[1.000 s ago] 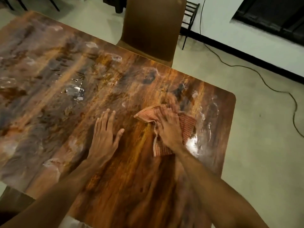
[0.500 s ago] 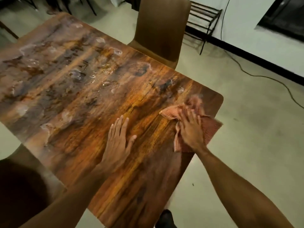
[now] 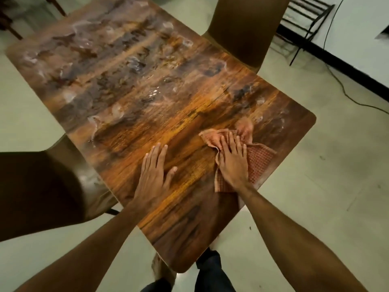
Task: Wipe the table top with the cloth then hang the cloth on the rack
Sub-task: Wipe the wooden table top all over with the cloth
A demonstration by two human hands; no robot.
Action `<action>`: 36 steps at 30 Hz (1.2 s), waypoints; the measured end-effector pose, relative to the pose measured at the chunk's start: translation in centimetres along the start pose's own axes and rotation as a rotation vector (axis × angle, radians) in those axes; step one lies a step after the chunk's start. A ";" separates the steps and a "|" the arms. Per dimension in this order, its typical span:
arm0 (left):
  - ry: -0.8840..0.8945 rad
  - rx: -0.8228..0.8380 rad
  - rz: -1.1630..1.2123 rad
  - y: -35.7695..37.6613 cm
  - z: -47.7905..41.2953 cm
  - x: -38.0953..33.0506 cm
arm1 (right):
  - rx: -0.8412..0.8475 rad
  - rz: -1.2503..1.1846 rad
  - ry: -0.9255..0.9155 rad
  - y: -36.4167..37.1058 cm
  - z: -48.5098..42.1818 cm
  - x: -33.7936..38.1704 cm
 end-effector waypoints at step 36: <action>0.072 -0.082 0.141 -2.0 6.7 3.2 | 0.094 -0.090 -0.174 3.2 10.2 6.6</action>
Point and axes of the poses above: each hand's wrist, its own z-axis away from the middle knuckle, its own y-axis out of the palm, x = y × z, the point moved 8 cm from there along -z, towards the middle knuckle, and after that the axes turned 3 degrees about z, right-handed, at the moved point
